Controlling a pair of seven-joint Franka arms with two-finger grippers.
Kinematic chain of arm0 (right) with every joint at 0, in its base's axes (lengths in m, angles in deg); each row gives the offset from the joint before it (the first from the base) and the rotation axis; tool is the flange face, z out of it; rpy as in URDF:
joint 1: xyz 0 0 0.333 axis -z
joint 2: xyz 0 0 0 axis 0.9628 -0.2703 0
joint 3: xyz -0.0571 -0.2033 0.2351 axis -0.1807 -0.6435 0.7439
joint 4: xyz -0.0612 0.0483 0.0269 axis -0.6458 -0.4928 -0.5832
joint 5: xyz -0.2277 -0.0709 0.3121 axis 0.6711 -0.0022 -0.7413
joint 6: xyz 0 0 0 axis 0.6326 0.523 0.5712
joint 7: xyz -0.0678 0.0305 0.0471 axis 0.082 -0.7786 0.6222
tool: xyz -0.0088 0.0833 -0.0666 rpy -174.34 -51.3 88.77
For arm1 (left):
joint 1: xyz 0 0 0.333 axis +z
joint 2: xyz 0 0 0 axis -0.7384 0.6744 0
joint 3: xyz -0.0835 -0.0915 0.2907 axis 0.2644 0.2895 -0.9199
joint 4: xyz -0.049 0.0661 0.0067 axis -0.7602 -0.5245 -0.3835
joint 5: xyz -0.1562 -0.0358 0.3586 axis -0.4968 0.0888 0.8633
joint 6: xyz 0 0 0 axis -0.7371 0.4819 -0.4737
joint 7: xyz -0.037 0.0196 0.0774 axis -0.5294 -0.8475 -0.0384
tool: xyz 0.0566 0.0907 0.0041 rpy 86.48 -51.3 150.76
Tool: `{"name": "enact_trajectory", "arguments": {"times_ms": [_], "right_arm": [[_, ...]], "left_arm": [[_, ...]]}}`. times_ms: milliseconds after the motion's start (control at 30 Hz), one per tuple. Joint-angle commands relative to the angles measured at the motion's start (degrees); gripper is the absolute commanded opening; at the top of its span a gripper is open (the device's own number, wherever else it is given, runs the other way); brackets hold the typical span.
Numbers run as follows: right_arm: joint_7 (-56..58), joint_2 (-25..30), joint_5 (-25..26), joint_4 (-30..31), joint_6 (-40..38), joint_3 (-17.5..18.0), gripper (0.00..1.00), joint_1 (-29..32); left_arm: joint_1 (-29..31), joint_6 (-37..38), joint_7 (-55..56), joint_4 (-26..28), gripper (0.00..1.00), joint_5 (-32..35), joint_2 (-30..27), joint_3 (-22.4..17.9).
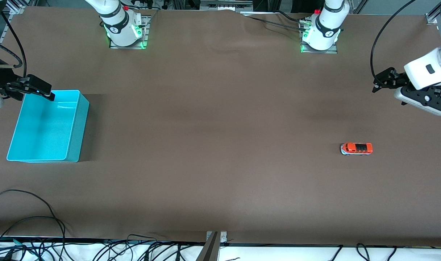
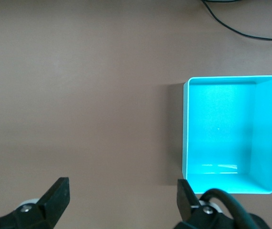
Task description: Wind up bus and store in blue box
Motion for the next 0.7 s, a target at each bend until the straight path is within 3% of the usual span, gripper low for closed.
{"name": "enact_trajectory", "arguments": {"times_ms": [0, 267, 433, 667], "right_arm": [[-0.3, -0.5, 0.7, -1.3, -0.4, -0.1, 1.0, -0.1], [-0.3, -0.5, 0.7, -1.3, -0.4, -0.1, 1.0, -0.1], [-0.3, -0.5, 0.7, -1.3, -0.4, -0.1, 1.0, -0.1], [-0.3, -0.5, 0.7, -1.3, -0.4, -0.1, 1.0, -0.1]], "left_arm": [[1.2, 1.1, -12.6, -2.2, 1.0, 1.5, 2.1, 0.0], [3.9, 0.0, -23.0, -2.2, 1.0, 1.5, 4.8, -0.1], [4.0, -7.5, -26.6, -1.7, 1.0, 5.5, 7.5, 0.0], [4.3, -14.2, -37.0, -1.4, 1.0, 5.5, 14.4, 0.1]]}}
